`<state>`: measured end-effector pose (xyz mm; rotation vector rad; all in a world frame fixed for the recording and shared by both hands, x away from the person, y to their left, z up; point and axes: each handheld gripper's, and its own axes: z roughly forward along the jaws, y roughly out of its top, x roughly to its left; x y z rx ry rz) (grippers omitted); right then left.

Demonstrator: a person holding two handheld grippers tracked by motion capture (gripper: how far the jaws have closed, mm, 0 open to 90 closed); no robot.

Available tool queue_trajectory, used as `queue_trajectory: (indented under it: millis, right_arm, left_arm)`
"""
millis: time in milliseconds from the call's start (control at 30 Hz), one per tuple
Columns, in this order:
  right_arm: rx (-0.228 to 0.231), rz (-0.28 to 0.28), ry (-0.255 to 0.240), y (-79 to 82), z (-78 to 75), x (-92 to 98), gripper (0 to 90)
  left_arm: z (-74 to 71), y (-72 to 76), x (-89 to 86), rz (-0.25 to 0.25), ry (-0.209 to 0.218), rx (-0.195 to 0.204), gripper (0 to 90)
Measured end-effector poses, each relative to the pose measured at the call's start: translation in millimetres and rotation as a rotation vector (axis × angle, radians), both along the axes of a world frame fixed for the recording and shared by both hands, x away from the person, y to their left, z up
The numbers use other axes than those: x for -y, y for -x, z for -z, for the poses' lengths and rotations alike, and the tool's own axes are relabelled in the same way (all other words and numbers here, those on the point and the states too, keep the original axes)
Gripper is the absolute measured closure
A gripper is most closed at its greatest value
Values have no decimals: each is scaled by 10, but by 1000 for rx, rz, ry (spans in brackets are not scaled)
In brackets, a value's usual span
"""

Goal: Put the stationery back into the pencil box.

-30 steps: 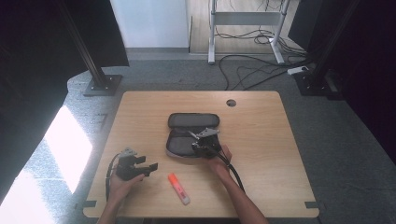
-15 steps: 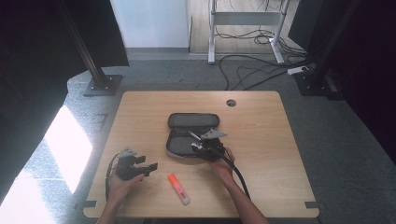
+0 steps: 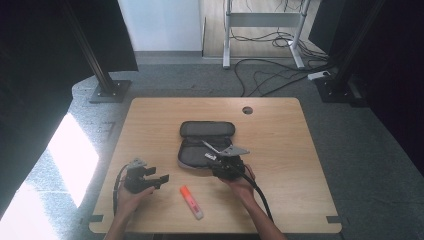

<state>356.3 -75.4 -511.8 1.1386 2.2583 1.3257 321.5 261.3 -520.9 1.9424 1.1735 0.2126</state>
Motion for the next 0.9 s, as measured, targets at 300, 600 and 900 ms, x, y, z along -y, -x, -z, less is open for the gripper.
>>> queue_trajectory:
  millis: [300, 600, 900]
  right_arm:
    - [3, -15, -15, 124, 33, 17, 476]
    - [2, -28, -25, 249, 74, 30, 469]
    - [-3, -45, -34, 355, 99, 15, 458]
  left_arm:
    - [2, -2, 0, -1, 0, 0, 263]
    - [1, 0, 3, -1, -1, 0, 263]
    - [9, -2, 12, -1, -4, -2, 263]
